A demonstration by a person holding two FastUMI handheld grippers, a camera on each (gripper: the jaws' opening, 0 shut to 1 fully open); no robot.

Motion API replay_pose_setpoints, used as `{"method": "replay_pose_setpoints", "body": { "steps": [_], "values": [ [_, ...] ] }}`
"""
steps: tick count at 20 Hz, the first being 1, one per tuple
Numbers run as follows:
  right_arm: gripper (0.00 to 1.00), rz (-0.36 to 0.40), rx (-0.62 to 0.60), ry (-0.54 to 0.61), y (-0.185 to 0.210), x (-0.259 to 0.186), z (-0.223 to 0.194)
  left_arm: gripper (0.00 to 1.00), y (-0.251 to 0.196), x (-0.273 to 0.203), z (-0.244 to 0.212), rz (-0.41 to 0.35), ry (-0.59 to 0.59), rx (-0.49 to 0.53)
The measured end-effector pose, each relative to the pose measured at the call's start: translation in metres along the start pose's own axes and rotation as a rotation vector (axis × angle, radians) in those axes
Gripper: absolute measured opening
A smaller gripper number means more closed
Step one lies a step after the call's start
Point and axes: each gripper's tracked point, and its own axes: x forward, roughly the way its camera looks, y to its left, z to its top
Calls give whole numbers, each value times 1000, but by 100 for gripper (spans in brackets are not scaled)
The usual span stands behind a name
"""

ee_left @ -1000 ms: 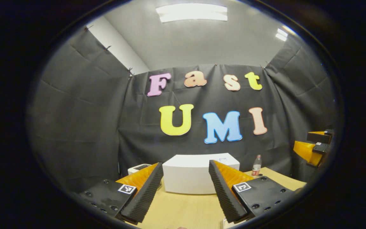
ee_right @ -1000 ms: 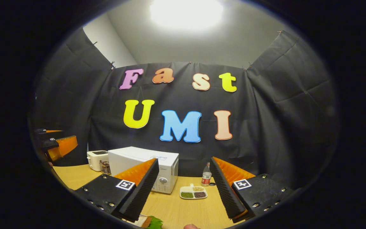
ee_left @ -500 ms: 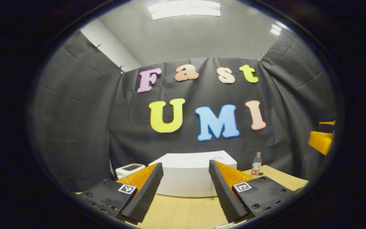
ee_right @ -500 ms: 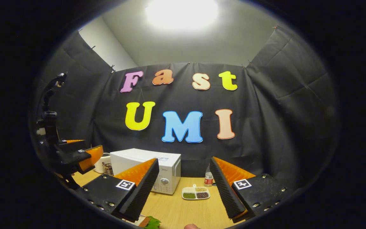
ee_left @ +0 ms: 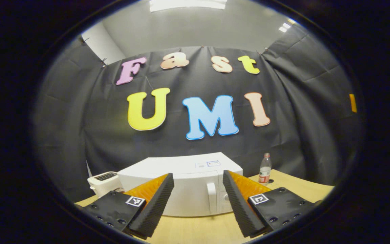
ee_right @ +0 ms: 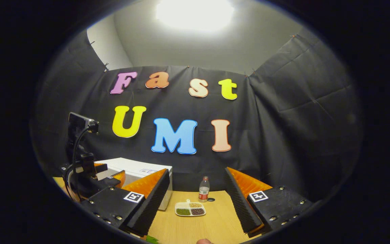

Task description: Open the microwave oven with the left hand, put the food in, and close the microwave oven.

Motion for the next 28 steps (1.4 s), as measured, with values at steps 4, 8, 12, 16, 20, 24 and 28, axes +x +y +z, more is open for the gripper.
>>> {"method": "replay_pose_setpoints", "body": {
  "steps": [4, 8, 12, 16, 20, 24, 28],
  "values": [
    [97, -94, -36, 57, -16, 3, -17, 100, -20, 50, -37, -62, 46, 10],
    [97, -168, -61, 105, -29, -1, -28, 81, -35, 89, -73, -84, 92, 8],
    [97, -205, -89, 122, -36, -3, -30, 65, -44, 110, -113, -87, 167, 16],
    [97, -217, -95, 146, -42, -7, -34, 67, -47, 118, -139, -87, 232, 2],
    [97, -227, -106, 153, -48, -13, -33, 41, -41, 127, -150, -48, 246, -12],
    [97, -232, -105, 169, -55, -21, -36, 26, -40, 121, -147, -34, 275, -32],
    [97, -219, -87, 163, -58, -28, -33, 18, -39, 117, -144, -25, 300, -65]
  ]
}}
